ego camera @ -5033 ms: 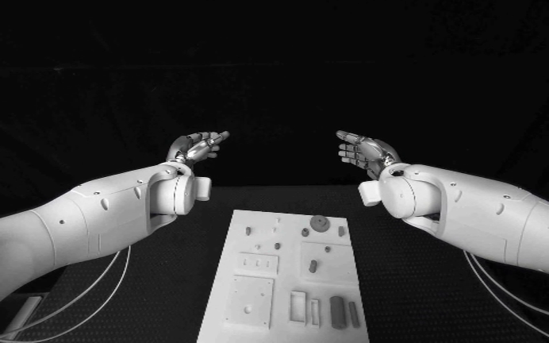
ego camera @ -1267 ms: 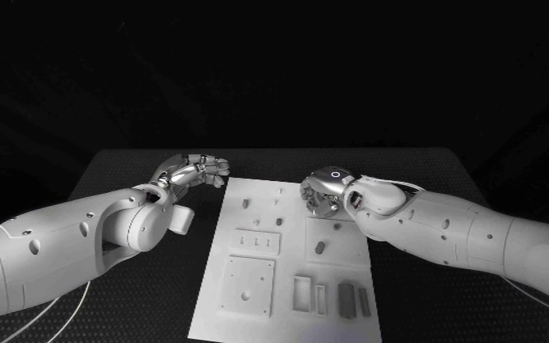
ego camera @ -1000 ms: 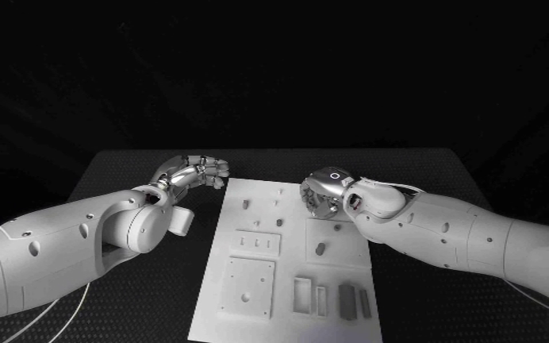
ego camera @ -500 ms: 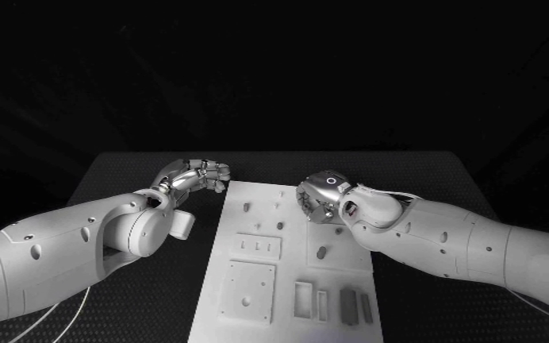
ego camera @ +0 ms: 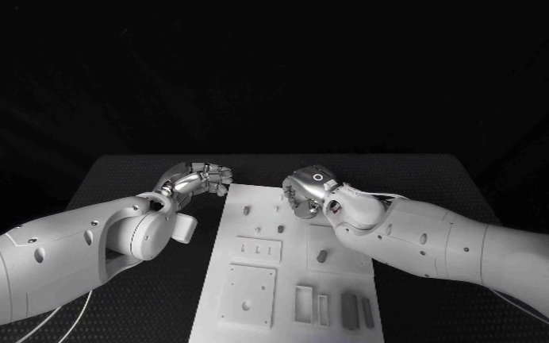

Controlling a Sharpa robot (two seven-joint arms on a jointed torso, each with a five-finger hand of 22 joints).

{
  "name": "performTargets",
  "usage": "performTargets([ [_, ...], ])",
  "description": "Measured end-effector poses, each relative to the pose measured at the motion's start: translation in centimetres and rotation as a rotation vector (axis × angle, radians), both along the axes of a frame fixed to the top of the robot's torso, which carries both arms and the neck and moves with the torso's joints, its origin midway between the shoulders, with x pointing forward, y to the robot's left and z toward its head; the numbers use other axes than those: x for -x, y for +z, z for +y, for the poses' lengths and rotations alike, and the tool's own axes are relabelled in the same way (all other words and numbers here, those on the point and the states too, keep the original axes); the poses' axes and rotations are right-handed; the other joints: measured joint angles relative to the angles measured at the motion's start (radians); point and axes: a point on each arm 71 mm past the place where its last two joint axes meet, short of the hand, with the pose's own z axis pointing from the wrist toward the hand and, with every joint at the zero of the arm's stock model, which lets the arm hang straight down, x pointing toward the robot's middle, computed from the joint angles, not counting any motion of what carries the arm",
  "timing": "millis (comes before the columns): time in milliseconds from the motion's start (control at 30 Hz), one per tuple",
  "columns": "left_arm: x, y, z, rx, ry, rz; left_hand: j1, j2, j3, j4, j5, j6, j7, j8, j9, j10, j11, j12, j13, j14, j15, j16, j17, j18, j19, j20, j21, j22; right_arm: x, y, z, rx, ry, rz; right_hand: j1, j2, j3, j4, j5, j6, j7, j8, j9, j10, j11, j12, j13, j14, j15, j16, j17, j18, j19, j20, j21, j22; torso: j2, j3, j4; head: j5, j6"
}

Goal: Assemble the parts on the task board

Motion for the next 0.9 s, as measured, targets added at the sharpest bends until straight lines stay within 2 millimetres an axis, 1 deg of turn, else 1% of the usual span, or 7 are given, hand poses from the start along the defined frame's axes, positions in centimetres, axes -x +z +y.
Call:
performTargets([
  [133, -0.1, 0.0, -0.1, -0.001, 0.0, 0.0, 0.0, 0.0, 0.0, 0.0, 0.0, 0.0, 0.0, 0.0, 0.0, 0.0, 0.0, 0.0, 0.0, 0.0, 0.0, 0.0, 0.0, 0.0, 0.0, 0.0, 0.0, 0.001, -0.3, 0.1, 0.5, -0.004, -0.008, -0.017, 0.0, 0.0, 0.003, 0.003, 0.0, 0.004, -0.004, 0.0, 0.001, 0.0, 0.0, 0.0, 0.0, 0.002, -0.001, 0.0, 0.0, 0.0, 0.0, 0.0, 0.0, 0.0, 0.002, 0.0002, -0.0005, 0.005, 0.002],
  [267, -0.1, 0.0, -0.2, 0.0, -0.002, 0.0, 0.0, 0.0, 0.0, 0.0, 0.0, 0.0, 0.0, 0.0, 0.0, 0.0, 0.0, -0.004, 0.0, 0.0, 0.0, 0.0, 0.0, 0.0, 0.0, 0.0, 0.0, 0.001, -0.5, 0.1, 0.6, -0.004, -0.016, -0.031, 0.0, 0.0, 0.003, 0.003, 0.0, 0.004, -0.004, 0.0, 0.002, 0.0, 0.0, 0.0, 0.0, 0.002, -0.001, 0.004, -0.002, 0.0, 0.0, 0.0, 0.003, 0.0, 0.002, 0.0012, -0.0004, 0.007, 0.001],
  [467, -0.1, 0.0, -0.2, 0.001, -0.003, 0.0, 0.0, 0.0, 0.0, 0.0, 0.0, 0.0, 0.0, 0.0, 0.0, 0.0, 0.0, -0.004, 0.0, 0.0, 0.0, 0.0, 0.0, 0.0, 0.0, 0.0, 0.0, 0.001, -0.7, 0.8, 1.1, -0.009, -0.017, -0.054, 0.0, 0.0, 0.007, 0.004, 0.0, 0.004, -0.004, 0.0, 0.003, 0.0, 0.0, 0.0, 0.0, 0.002, -0.001, 0.004, -0.003, 0.0, 0.0, 0.0, 0.005, 0.0, 0.006, 0.0012, 0.0014, 0.009, 0.003],
  [767, 0.0, 0.1, -0.3, 0.004, -0.006, -0.001, 0.0, 0.0, 0.0, 0.0, 0.0, 0.0, 0.0, 0.0, 0.0, 0.0, 0.0, -0.003, 0.0, 0.0, 0.0, 0.0, 0.001, -0.001, 0.0, 0.0, 0.0, 0.001, -0.8, 1.0, 1.8, -0.011, -0.012, -0.064, 0.0, 0.0, 0.009, 0.003, -0.003, 0.003, -0.004, 0.0, 0.004, 0.0, 0.0, 0.0, 0.0, 0.002, -0.001, 0.004, -0.004, 0.0, 0.0, 0.0, 0.005, 0.0, 0.014, -0.0022, 0.0105, 0.005, 0.005],
  [833, 0.0, 0.2, -0.3, 0.005, -0.006, -0.001, 0.0, 0.0, 0.0, 0.0, 0.0, 0.0, 0.0, 0.0, 0.0, 0.0, 0.0, -0.003, 0.0, 0.0, 0.0, 0.0, 0.001, -0.001, 0.0, 0.0, 0.0, 0.001, -0.8, 1.0, 2.0, -0.011, -0.009, -0.066, 0.005, -0.006, 0.011, 0.005, -0.003, 0.003, -0.004, 0.0, 0.004, 0.0, 0.0, 0.0, 0.0, 0.004, 0.001, 0.004, -0.004, 0.0, 0.001, 0.0, 0.005, 0.0, 0.015, -0.0029, 0.0123, 0.005, 0.005],
  [900, 0.0, 0.2, -0.3, 0.005, -0.007, -0.002, 0.0, 0.0, 0.0, 0.0, 0.0, 0.0, 0.0, 0.0, 0.0, 0.0, 0.0, -0.003, 0.0, 0.0, 0.0, 0.0, 0.001, -0.001, 0.0, 0.0, 0.0, 0.001, -0.8, 1.2, 2.1, -0.012, -0.007, -0.068, 0.005, -0.006, 0.011, 0.005, -0.003, 0.003, -0.004, 0.0, 0.004, 0.0, 0.0, 0.0, 0.0, 0.004, 0.001, 0.004, -0.004, 0.0, 0.001, 0.0, 0.005, 0.0, 0.017, -0.0037, 0.0137, 0.003, 0.004],
])
